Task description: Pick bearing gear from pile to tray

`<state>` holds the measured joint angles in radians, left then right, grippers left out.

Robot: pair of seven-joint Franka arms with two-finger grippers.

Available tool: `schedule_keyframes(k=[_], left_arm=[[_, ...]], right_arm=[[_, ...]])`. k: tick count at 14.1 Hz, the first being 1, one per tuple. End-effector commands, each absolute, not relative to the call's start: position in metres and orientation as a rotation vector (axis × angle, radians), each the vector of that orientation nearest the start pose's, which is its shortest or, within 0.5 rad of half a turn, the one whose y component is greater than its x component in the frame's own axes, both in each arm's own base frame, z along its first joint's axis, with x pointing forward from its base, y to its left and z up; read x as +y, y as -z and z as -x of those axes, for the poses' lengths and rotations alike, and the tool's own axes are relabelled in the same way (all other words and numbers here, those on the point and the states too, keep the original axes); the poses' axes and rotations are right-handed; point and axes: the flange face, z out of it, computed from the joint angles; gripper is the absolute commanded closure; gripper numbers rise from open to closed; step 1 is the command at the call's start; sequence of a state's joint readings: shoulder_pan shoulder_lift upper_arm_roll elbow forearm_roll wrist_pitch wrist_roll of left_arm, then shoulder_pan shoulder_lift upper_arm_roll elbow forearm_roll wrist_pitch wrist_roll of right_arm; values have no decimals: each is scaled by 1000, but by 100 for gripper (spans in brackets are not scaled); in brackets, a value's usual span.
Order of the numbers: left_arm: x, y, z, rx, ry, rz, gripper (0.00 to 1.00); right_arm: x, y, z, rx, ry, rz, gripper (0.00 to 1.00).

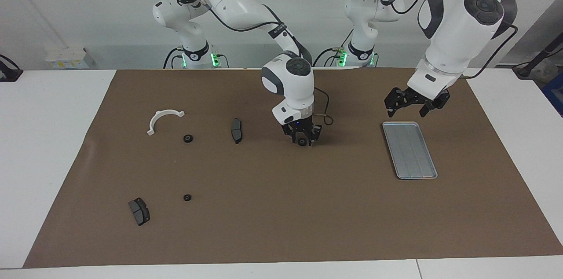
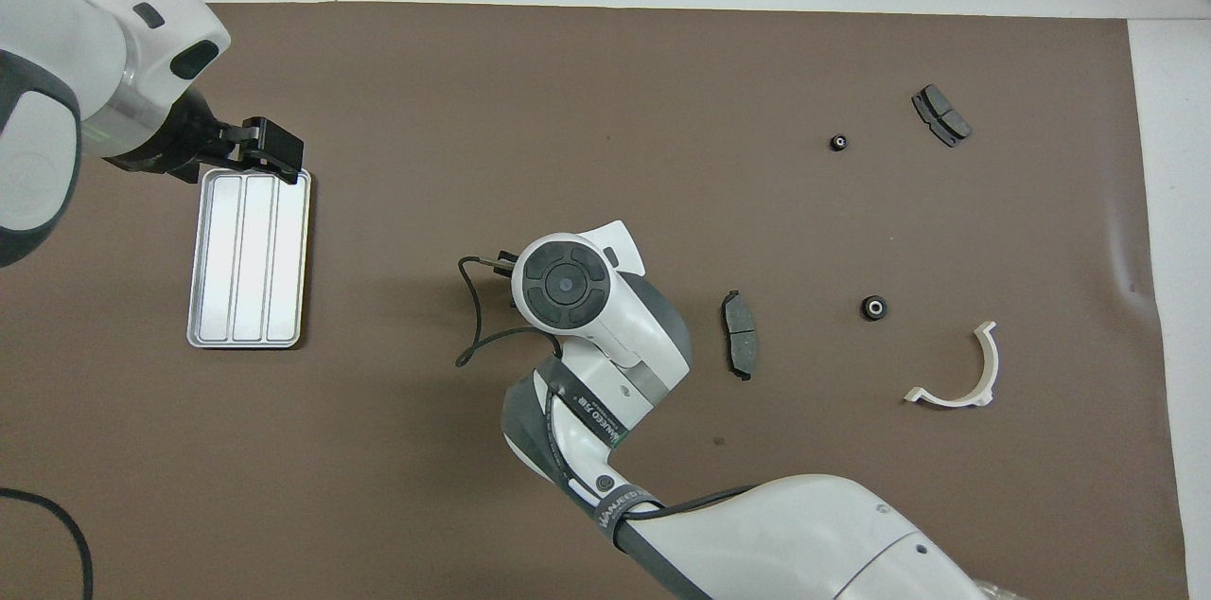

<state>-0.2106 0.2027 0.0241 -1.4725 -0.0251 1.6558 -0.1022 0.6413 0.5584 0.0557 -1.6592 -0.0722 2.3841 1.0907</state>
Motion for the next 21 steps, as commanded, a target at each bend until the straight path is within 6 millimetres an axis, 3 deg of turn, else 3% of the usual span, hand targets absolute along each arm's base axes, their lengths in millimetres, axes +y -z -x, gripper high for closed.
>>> schedule_keyframes(k=[1, 3, 6, 9, 12, 15, 17, 19, 21], left_arm=[[-126, -555, -610, 116, -45, 3153, 0], [-133, -554, -609, 118, -41, 3154, 0], [-155, -542, -610, 113, -54, 3148, 0], [-183, -522, -615, 140, -36, 3162, 0], [-251, -485, -608, 156, -42, 3150, 0], [-292, -440, -593, 82, -13, 3159, 5], [-306, -417, -580, 65, -27, 3153, 13], [-310, -404, -573, 72, -59, 3144, 14], [-320, -387, -568, 50, -99, 3132, 14]], right_arm=[[420, -321, -553, 559, 230, 2979, 0], [383, -335, -557, 562, 233, 2991, 0], [310, -345, -548, 500, 214, 3046, 0], [263, -349, -542, 437, 198, 3080, 0], [206, -350, -543, 307, 174, 3120, 0], [156, -341, -541, 169, 131, 3156, 0], [126, -335, -540, 83, 104, 3170, 0], [92, -326, -540, 13, 88, 3178, 0], [71, -321, -540, -36, 84, 3179, 0]])
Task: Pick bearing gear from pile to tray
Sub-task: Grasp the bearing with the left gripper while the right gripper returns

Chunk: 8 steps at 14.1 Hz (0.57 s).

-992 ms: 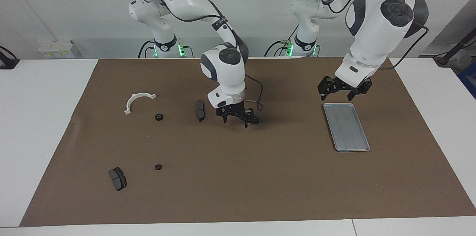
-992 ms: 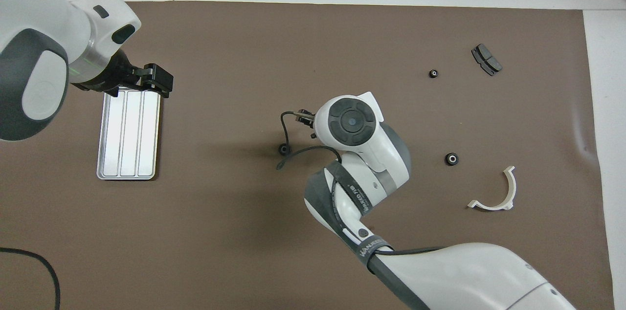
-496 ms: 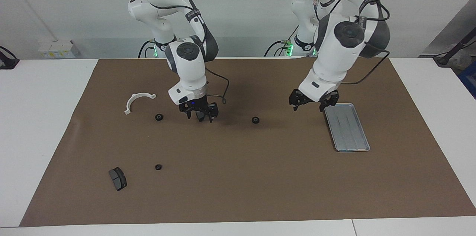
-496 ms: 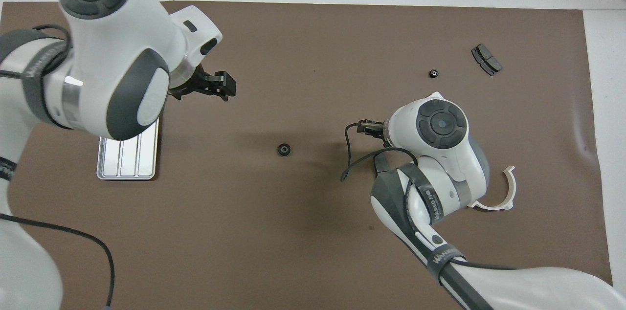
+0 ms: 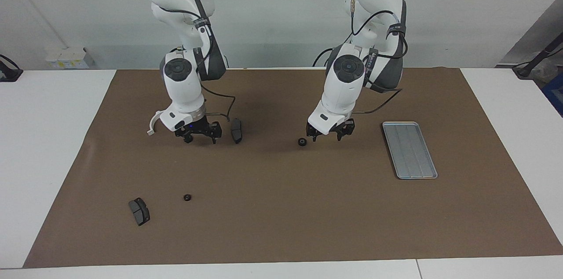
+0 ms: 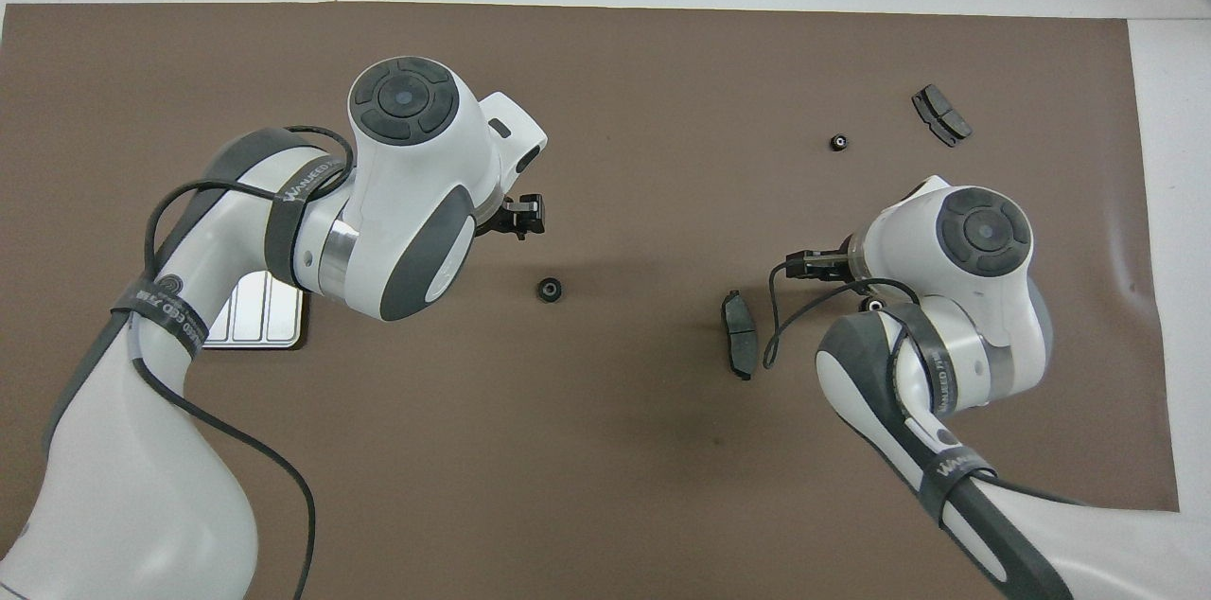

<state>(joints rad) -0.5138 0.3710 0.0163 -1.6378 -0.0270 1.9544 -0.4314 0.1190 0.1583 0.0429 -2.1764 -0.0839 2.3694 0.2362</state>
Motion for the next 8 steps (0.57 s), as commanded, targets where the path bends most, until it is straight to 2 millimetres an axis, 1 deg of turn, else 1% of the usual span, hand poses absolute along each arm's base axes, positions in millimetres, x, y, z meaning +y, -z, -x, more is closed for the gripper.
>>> schedule_keyframes(k=[1, 3, 4, 5, 7, 8], left_arm=[[-329, -382, -564, 7, -104, 3128, 14], [-352, -357, -556, -37, -114, 3115, 14], [-357, -352, -555, -56, -106, 3117, 14], [-361, -342, -555, -84, -103, 3117, 14], [-370, -333, -553, -104, -90, 3120, 14], [-369, -330, -554, -108, -95, 3116, 14]], right_arm=[[64, -317, -539, -31, 87, 3169, 0], [50, -305, -532, -47, 84, 3161, 0], [44, -300, -528, -46, 65, 3162, 0], [44, -300, -525, -45, 62, 3160, 0], [42, -295, -519, -21, 36, 3150, 0], [42, -292, -515, -16, 23, 3147, 0]])
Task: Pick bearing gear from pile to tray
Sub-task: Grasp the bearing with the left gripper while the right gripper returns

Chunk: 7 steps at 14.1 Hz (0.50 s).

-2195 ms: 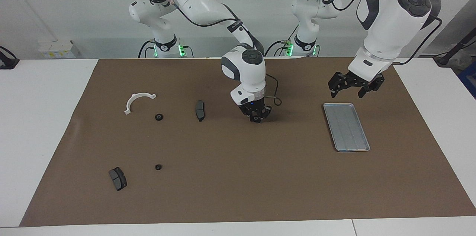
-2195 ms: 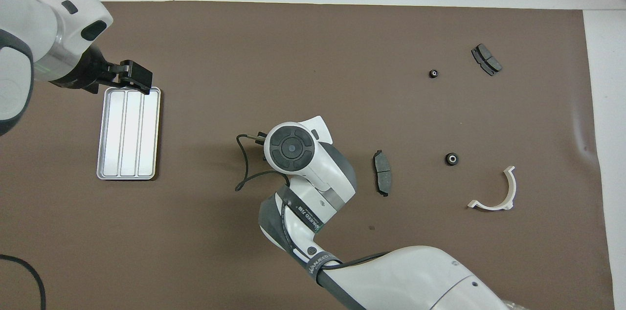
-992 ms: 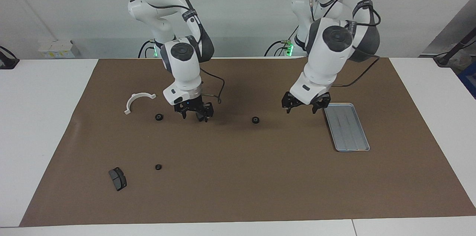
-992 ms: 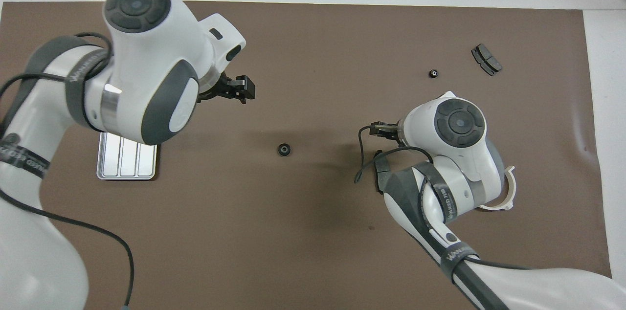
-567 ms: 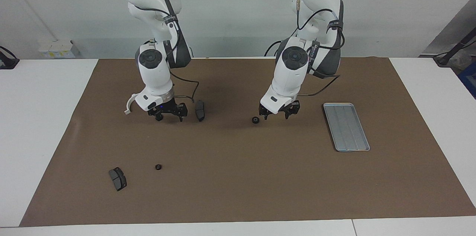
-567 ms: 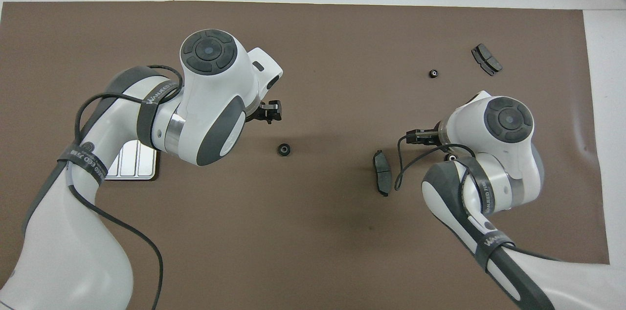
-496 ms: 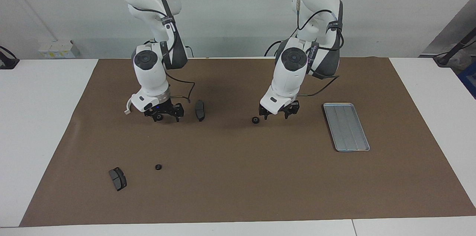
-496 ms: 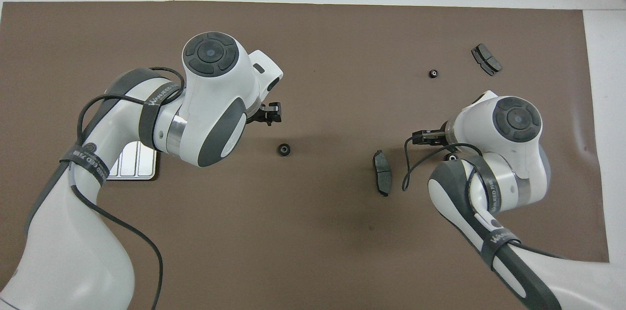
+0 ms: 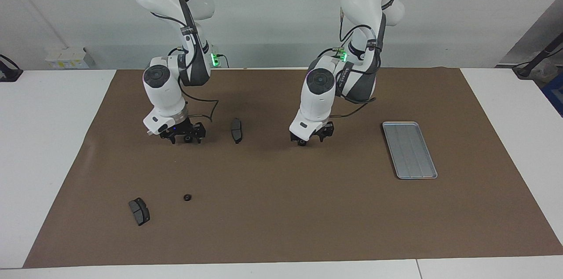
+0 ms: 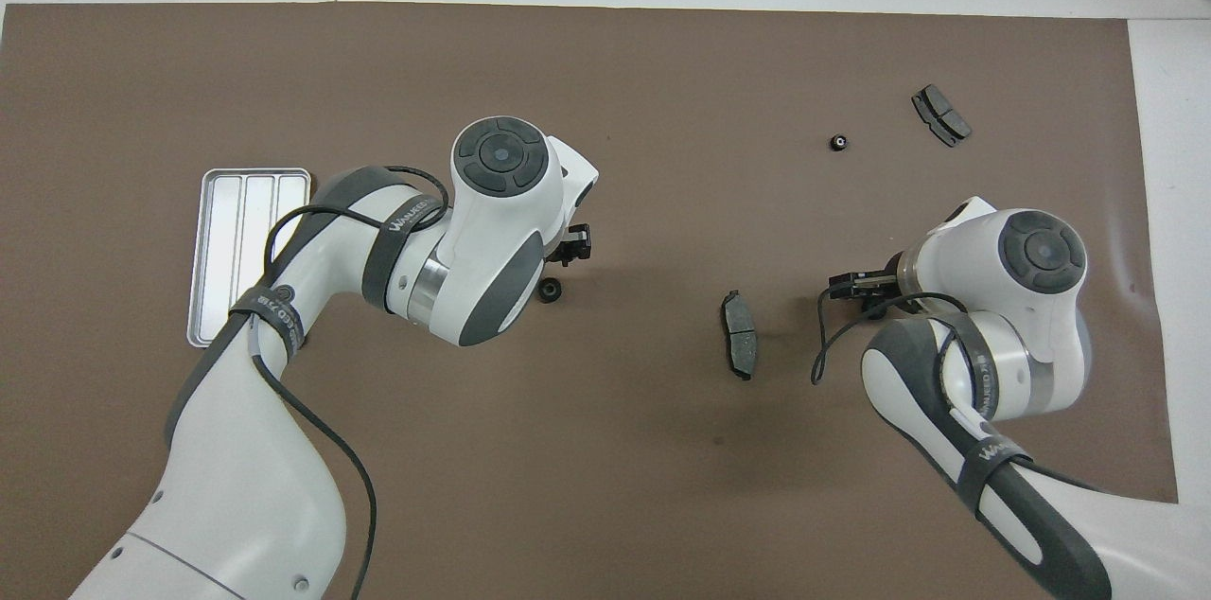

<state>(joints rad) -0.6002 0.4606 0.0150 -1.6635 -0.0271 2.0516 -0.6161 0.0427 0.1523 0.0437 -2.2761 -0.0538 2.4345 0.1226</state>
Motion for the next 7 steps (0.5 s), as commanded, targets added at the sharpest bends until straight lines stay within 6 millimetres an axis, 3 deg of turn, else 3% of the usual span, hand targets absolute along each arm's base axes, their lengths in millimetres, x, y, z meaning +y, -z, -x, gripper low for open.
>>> schedule_keyframes(k=[1, 2, 3, 6, 7], left_arm=[[-372, -328, -551, -99, -102, 3114, 15], [-371, -325, -550, -99, -113, 3109, 16], [-372, -322, -550, -96, -121, 3105, 17], [-378, -312, -545, -82, -133, 3095, 19], [-380, -306, -544, -77, -144, 3089, 21]], right_arm=[[42, -291, -514, -13, 18, 3145, 2], [43, -290, -514, -15, 15, 3145, 6], [42, -290, -513, -15, 11, 3145, 19], [43, -289, -510, -16, -33, 3146, 86], [43, -291, -509, -2, -39, 3138, 100]])
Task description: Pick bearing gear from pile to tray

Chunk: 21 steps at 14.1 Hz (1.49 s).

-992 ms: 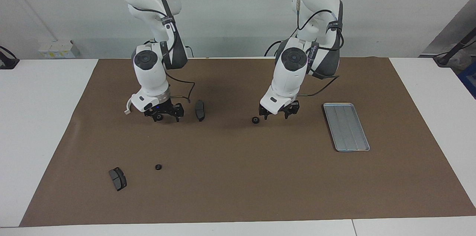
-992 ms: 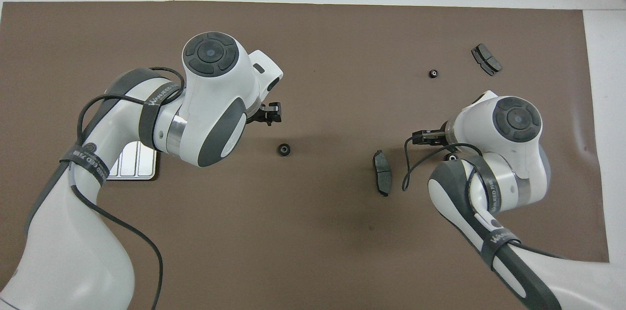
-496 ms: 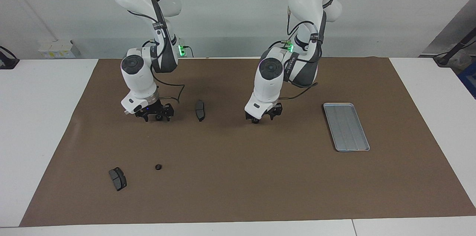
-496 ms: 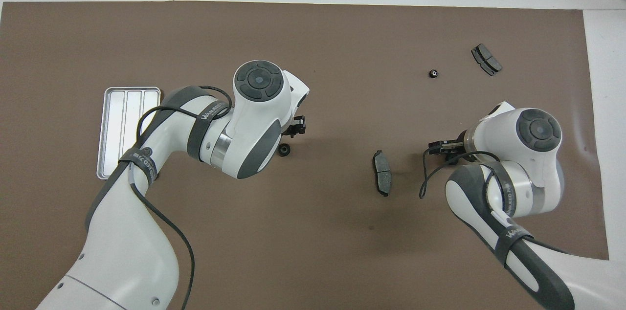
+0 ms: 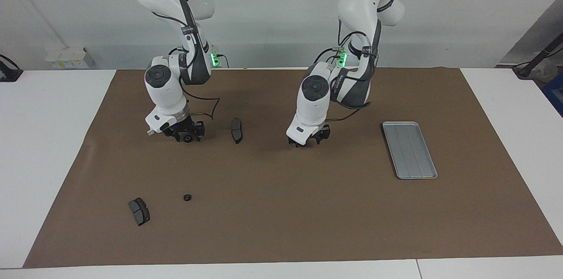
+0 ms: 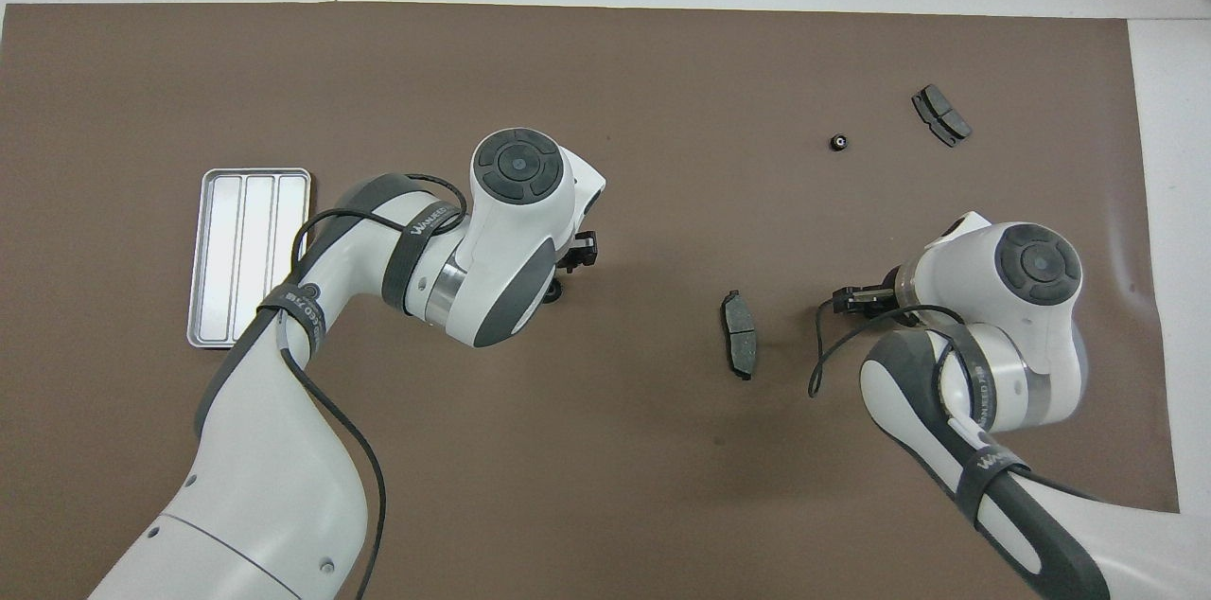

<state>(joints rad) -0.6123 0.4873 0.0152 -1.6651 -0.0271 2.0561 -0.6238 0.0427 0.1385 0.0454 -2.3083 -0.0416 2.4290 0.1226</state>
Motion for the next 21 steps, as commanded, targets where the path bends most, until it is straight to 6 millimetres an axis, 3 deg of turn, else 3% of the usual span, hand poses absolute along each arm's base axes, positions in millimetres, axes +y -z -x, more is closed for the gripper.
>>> schedule_keyframes(k=[1, 9, 14, 21], left_arm=[[-380, -305, -544, -77, -146, 3088, 22], [-388, -288, -533, -42, -180, 3070, 34], [-393, -281, -524, -22, -199, 3058, 42], [-397, -275, -520, -10, -214, 3048, 57]], right_arm=[[43, -291, -509, 6, -40, 3131, 100], [50, -334, -545, 35, 25, 3116, 100], [57, -345, -558, 72, 53, 3111, 100], [106, -367, -573, 163, 53, 3099, 100]])
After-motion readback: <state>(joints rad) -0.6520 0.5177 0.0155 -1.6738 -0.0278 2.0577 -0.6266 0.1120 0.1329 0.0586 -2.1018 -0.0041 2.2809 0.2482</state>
